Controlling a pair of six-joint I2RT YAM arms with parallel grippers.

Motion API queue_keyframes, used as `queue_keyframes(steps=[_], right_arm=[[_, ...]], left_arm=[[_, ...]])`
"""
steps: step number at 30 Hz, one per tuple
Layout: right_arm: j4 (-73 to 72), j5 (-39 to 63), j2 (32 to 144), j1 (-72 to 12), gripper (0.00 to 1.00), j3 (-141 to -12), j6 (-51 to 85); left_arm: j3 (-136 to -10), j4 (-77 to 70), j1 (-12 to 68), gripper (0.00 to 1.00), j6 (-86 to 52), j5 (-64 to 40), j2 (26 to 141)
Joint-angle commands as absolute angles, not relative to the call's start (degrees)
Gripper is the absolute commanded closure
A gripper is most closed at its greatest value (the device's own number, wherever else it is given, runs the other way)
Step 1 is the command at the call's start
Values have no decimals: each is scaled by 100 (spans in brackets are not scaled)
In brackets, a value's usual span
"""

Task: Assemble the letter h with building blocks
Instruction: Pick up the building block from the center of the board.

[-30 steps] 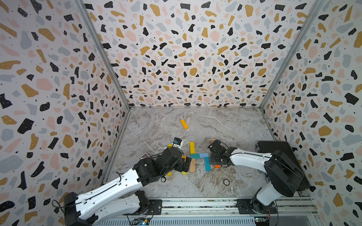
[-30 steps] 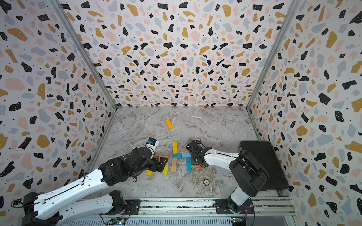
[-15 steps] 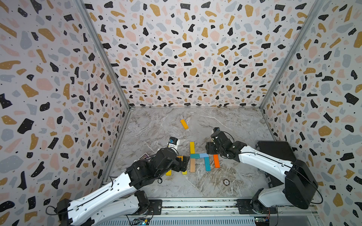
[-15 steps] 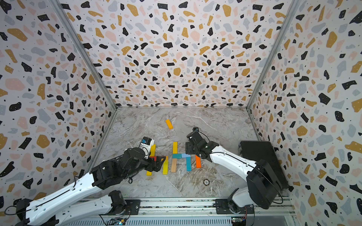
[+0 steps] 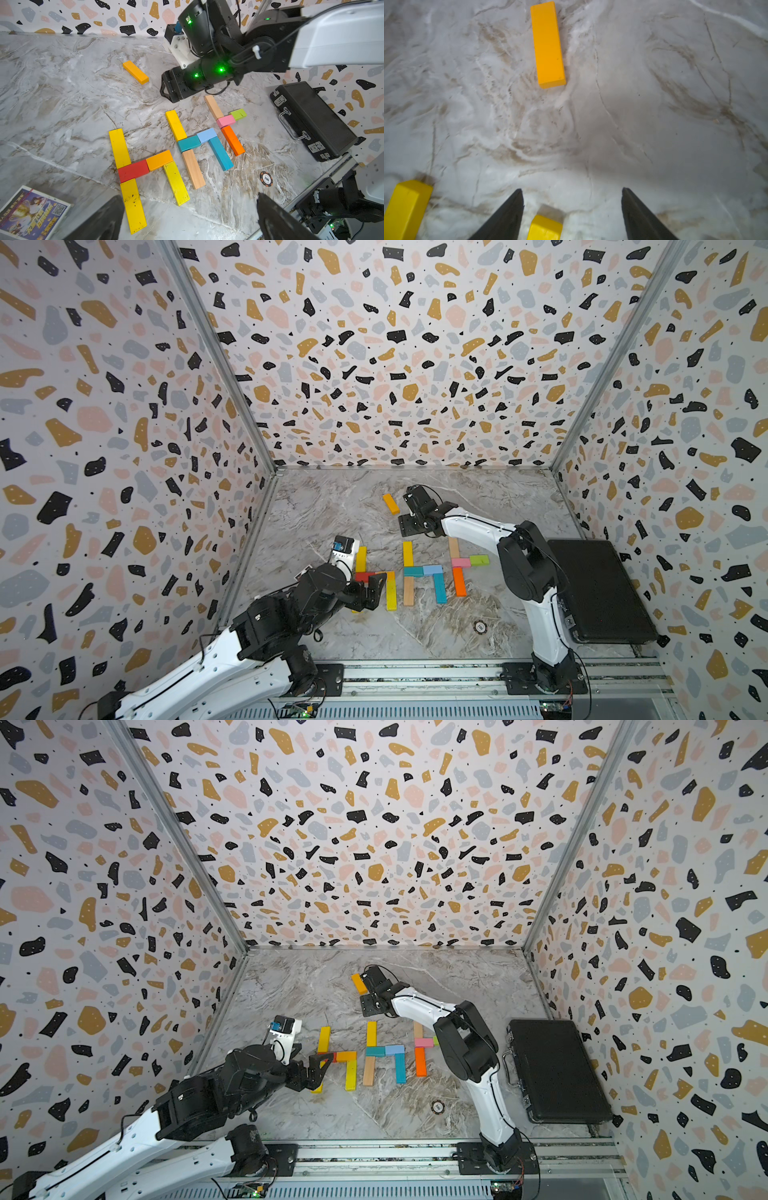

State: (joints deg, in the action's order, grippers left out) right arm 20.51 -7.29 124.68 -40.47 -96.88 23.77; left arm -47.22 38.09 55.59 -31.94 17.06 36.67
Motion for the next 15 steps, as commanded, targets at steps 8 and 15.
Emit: queue_keyframes(steps=[8,15], right_arm=[[1202,-708,12909,-3964,21,-10234,2105],[1780,-678,13705,-3964,20,-11530,1955]], left_arm=[[-4520,3893,5521,1,-3125,1849,3415],[-4560,3956,5520,1,-3153,1842,3398]])
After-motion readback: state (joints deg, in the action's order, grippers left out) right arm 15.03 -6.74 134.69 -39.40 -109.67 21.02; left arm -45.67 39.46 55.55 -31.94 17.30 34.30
